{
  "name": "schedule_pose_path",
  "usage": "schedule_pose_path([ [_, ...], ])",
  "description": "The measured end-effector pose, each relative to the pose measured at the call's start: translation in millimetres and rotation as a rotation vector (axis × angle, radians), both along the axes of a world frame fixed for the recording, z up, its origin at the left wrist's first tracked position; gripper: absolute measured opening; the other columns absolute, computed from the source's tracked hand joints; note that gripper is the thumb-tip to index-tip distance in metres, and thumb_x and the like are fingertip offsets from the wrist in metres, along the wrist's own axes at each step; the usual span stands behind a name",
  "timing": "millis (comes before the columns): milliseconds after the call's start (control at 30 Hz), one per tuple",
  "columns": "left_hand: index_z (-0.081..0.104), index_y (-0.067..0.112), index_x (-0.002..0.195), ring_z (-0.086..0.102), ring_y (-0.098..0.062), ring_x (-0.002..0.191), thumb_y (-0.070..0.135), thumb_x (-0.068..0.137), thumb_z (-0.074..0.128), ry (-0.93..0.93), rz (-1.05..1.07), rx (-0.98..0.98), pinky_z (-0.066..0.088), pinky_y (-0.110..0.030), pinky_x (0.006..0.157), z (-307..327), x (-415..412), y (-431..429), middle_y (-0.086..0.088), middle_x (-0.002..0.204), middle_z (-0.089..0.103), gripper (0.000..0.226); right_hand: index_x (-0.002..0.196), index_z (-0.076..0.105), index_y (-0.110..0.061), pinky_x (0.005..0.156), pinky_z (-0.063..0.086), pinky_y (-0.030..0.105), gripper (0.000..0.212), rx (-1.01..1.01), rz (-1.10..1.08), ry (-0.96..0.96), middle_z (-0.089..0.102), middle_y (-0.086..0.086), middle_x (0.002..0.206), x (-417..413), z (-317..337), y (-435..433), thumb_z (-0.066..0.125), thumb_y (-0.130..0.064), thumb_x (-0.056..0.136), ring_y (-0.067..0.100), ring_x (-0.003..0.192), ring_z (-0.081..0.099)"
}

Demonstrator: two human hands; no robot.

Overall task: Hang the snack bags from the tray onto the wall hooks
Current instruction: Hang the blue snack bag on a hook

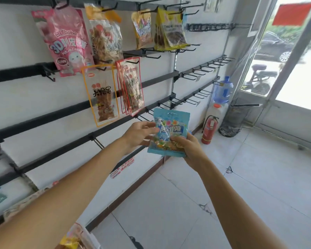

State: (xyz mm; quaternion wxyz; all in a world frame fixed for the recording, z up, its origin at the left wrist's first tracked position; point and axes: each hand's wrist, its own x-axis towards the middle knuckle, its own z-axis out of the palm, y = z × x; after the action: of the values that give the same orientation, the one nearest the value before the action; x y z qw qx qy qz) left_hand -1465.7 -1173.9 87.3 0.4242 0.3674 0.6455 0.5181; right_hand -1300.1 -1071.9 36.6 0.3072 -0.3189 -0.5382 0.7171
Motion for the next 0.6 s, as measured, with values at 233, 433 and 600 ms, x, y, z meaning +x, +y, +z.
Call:
schedule_pose_path([
  [233, 0.064, 0.011, 0.113, 0.073, -0.026, 0.092, 0.008, 0.088, 0.071, 0.061, -0.011, 0.0, 0.062, -0.04, 0.065, 6, 27, 99, -0.015, 0.116, 0.069, 0.026, 0.11, 0.066, -0.012, 0.07, 0.061, 0.033, 0.016, 0.014, 0.041, -0.028, 0.075, 0.008, 0.099, 39, 16, 96, 0.064, -0.016, 0.094, 0.026, 0.084, 0.07],
  [433, 0.064, 0.005, 0.116, 0.074, -0.018, 0.087, 0.007, 0.089, 0.069, 0.085, 0.0, 0.038, 0.061, -0.036, 0.06, 12, 52, 177, -0.008, 0.106, 0.073, 0.027, 0.1, 0.066, -0.011, 0.064, 0.057, 0.028, 0.009, 0.115, -0.064, -0.026, 0.072, 0.006, 0.085, 57, 41, 187, 0.06, -0.018, 0.098, 0.021, 0.078, 0.068],
  [600, 0.066, 0.007, 0.11, 0.072, -0.027, 0.096, 0.022, 0.094, 0.066, 0.059, 0.008, 0.069, 0.061, -0.046, 0.08, 9, 49, 226, -0.01, 0.106, 0.074, 0.023, 0.099, 0.066, -0.011, 0.078, 0.058, 0.044, 0.006, 0.148, -0.105, -0.048, 0.074, 0.011, 0.09, 47, 51, 244, 0.061, -0.015, 0.098, 0.027, 0.082, 0.069],
])
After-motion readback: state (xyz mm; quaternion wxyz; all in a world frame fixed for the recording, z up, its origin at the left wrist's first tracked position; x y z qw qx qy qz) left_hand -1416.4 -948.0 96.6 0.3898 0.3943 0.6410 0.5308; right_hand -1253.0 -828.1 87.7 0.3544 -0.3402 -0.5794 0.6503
